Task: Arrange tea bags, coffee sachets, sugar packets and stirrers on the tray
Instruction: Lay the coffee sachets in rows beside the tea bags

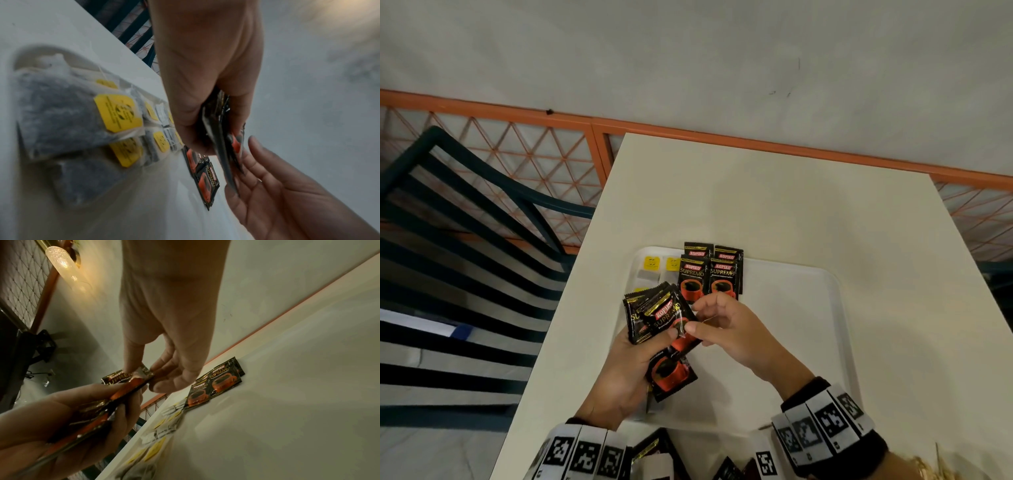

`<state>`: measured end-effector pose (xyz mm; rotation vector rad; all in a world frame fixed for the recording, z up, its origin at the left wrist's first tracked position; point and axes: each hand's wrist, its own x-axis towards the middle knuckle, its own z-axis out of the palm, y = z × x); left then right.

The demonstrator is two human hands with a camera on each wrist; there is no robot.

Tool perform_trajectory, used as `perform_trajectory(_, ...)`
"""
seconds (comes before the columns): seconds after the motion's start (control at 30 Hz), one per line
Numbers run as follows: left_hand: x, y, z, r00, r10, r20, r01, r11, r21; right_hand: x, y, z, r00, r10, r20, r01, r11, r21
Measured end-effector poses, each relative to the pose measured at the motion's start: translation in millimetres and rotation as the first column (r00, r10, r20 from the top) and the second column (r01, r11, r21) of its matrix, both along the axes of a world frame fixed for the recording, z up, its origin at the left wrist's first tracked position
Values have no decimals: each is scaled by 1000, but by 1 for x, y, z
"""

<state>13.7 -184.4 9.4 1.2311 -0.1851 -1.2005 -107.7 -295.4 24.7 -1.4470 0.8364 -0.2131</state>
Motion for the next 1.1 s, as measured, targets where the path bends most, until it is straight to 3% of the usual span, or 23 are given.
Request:
perform_trajectory(0.2,0,6,4,995,-59,-86,52,995,-89,-1,-1,-4,1000,13,9,-14,999,41)
perform_trajectory(0.33,3,7,4,983,5,-184,-20,996,-83,1,-2,-5,998,-41,50,35,992,120)
perform_trajectory(0.63,23,15,-6,977,146,-158,-141,989,37,4,-13,-22,919,-389,-61,392,889,235)
perform_trajectory(0.73,25,20,-6,971,164,-172,-157,986,48,10,-20,-30,902,-416,-117,429,892,139)
perform_trajectory(0.9,22,21,-6,978,146,-148,-134,987,90,22,-25,-39,913,-363,-187,345,931,-121)
perform_trajectory(1.1,19,18,-5,979,134,-151,-117,987,114,28,-25,-48,890,-416,-187,363,894,-262)
